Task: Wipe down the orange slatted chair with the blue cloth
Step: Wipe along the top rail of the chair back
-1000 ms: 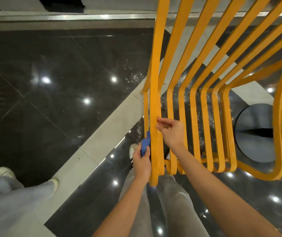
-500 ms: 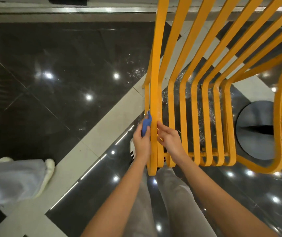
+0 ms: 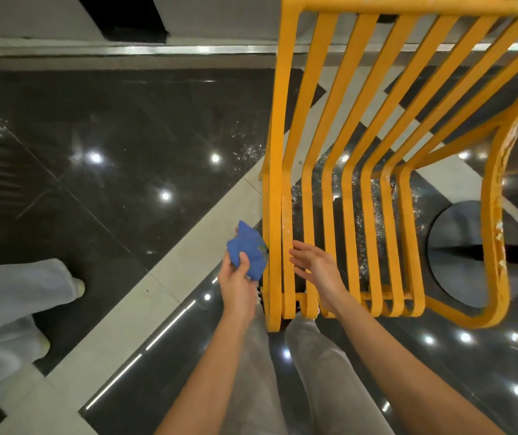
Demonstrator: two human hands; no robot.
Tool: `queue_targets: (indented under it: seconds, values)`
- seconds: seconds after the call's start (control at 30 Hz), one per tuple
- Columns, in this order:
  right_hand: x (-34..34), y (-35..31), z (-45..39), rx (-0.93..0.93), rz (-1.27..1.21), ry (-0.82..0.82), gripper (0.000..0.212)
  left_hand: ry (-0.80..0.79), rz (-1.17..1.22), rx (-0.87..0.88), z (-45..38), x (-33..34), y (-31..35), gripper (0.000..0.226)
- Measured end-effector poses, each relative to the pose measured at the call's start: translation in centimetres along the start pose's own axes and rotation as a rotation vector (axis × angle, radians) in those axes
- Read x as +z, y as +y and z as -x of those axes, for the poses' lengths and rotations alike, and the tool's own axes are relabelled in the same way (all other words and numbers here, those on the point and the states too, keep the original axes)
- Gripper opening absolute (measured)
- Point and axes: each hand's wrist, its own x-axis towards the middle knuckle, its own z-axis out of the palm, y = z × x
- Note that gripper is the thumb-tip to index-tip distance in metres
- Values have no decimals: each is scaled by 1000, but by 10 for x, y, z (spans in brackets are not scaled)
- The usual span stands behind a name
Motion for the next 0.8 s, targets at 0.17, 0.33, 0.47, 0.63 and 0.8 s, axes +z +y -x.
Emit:
queue_targets:
  seconds: [0.17, 0.33, 0.47, 0.63, 0.8]
  values:
    - [19, -2, 30, 26, 4, -178, 45, -17, 271, -12, 2, 31, 40, 39]
    - [32, -34, 45, -84, -111, -263, 51, -62, 268, 35, 20, 84, 60, 34]
    - [38, -77, 40, -125, -533, -321, 60, -226, 161, 144, 36, 123, 83, 33]
    - [42, -140, 21, -174, -540, -308, 33, -317, 103, 274, 34, 163, 113, 35]
    - [46, -179, 2, -375, -825, -352, 56, -349, -93, 501, 6, 179, 140, 27]
